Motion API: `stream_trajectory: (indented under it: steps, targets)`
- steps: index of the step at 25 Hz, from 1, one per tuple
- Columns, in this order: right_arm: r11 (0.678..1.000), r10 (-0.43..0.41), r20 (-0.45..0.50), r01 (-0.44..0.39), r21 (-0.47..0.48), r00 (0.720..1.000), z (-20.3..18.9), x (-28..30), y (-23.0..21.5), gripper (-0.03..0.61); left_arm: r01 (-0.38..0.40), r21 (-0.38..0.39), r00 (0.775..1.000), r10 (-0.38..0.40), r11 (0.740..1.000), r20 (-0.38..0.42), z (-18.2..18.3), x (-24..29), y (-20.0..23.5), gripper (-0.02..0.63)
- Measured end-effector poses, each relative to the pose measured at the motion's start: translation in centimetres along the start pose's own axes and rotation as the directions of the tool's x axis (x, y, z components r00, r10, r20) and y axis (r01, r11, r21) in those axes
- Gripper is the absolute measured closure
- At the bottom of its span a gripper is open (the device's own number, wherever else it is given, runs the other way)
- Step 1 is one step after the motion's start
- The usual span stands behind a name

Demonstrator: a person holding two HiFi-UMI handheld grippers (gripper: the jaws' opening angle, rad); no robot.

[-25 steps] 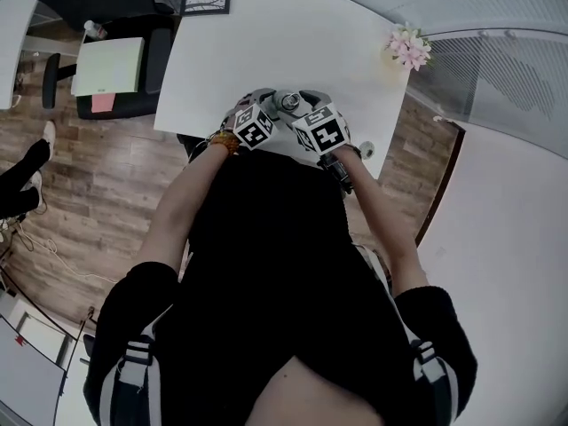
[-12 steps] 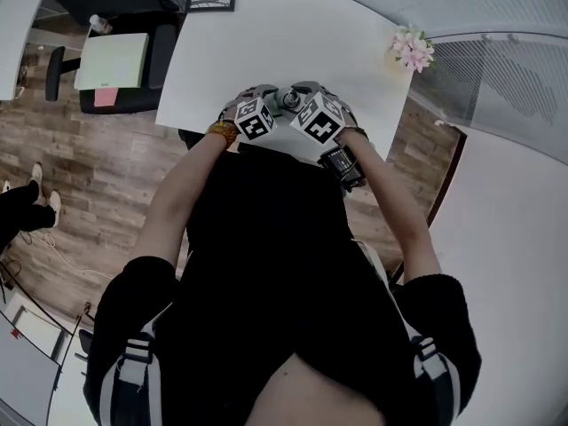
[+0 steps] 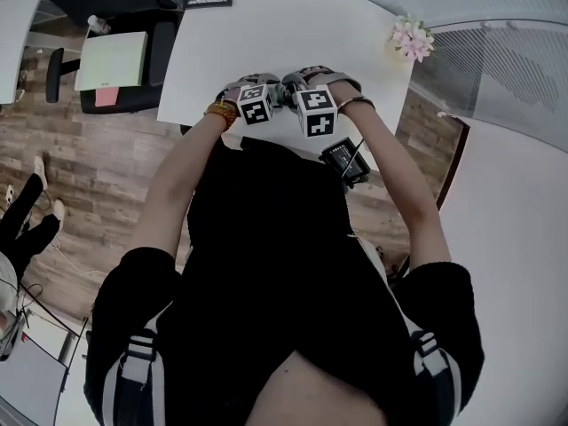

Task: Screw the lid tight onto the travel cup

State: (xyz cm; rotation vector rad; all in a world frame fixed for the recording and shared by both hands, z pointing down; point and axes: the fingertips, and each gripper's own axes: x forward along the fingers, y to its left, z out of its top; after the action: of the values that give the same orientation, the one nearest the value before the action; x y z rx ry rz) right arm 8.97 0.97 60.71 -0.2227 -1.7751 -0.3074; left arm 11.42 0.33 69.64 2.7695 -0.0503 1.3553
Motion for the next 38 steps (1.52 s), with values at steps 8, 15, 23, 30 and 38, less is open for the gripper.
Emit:
stream_trajectory:
  steps: [8,15,23,30,38]
  targets:
    - [0.639,-0.297,0.173,0.06,0.767,0.939,-0.9,-2.2,-2.1,0.281,-0.129,-0.224,0.987,0.146,0.966,0.062,-0.6,0.4,0.1,0.295]
    - [0.489,-0.29,0.104,0.054,0.87,0.951,-1.6,-0.6,-2.0,0.344,-0.186,-0.254,0.969,0.22,0.949,0.116,0.5,0.1,0.1,0.281]
    - [0.77,-0.147,0.13,0.03,0.637,0.981,-1.0,-0.4,-1.5,0.345,-0.152,-0.254,0.98,0.179,0.955,0.087,0.2,0.4,0.2,0.285]
    - [1.0,0.021,0.048,-0.022,0.019,0.999,-0.5,-0.1,0.1,0.345,-0.109,-0.215,0.991,0.122,0.97,0.048,0.1,0.4,0.0,0.285]
    - [0.93,-0.123,0.222,0.034,0.366,0.967,-0.4,-1.4,-1.7,0.27,-0.102,-0.221,0.992,0.115,0.97,0.047,0.2,0.6,0.0,0.284]
